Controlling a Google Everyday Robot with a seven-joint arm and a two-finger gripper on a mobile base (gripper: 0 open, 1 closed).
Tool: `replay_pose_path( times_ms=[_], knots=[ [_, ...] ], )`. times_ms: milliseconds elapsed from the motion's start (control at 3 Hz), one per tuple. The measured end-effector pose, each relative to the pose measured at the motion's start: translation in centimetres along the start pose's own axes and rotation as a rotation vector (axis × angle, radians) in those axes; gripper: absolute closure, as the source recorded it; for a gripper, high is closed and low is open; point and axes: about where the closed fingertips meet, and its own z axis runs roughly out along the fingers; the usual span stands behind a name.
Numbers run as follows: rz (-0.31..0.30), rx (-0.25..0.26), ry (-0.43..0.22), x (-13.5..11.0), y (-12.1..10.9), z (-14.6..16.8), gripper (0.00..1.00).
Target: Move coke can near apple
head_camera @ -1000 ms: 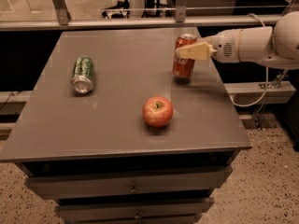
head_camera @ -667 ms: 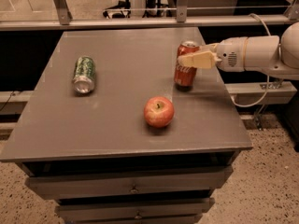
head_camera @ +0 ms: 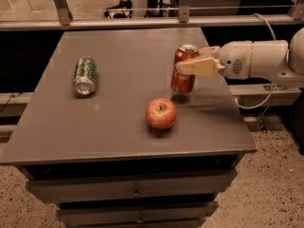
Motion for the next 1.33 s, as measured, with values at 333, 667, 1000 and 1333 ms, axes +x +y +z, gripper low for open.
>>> replay_pose_path(
  times_ms=[333,667,1000,1333],
  knots=[
    [-0.028,-0.042,0.016,0.8,1.3,0.2,1.00],
    [-0.053,-0.105,0.060,2.6,2.1,0.4,0.75],
    [-0.065,-0.139,0.078,3.3,2.3,0.4,0.51],
    [-0.076,-0.179,0.087,3.7,2.6,0.3,0.28]
  ],
)
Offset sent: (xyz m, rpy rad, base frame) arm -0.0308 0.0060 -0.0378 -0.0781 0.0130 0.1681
